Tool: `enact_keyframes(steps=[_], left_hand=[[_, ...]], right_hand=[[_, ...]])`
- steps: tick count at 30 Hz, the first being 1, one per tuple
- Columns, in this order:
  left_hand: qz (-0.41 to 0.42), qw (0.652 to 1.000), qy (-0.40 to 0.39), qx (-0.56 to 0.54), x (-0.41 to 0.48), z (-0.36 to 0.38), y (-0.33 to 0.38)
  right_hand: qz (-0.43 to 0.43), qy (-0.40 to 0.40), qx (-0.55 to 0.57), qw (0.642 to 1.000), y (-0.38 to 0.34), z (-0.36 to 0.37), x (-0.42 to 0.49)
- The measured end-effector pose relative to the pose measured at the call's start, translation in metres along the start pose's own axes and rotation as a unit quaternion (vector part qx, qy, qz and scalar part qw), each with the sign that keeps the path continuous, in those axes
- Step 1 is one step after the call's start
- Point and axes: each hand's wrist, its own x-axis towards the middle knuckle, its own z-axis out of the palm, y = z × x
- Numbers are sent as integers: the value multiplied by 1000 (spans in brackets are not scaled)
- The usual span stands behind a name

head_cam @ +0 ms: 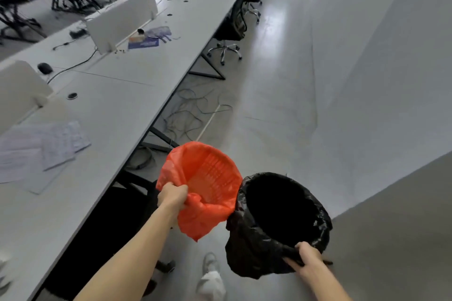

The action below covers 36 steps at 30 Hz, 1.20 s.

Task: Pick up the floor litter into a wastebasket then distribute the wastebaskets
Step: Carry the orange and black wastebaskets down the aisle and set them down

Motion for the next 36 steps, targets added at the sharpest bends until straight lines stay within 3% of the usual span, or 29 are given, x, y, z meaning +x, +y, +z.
enact_keyframes(steps=[8, 20, 28, 36], left_hand=[[-65, 995, 8, -73, 82, 29, 60], [-163, 978, 24, -128, 237, 45, 132], [-275, 952, 78, -111, 340, 95, 104], [-378, 904, 131, -150, 471, 177, 37]], right_hand=[[-26, -17, 16, 999, -88, 85, 42], [-114, 20, -165, 979, -270, 264, 160], [-100, -39, -243, 964, -329, 425, 298], [-101, -62, -290, 950, -316, 568, 467]])
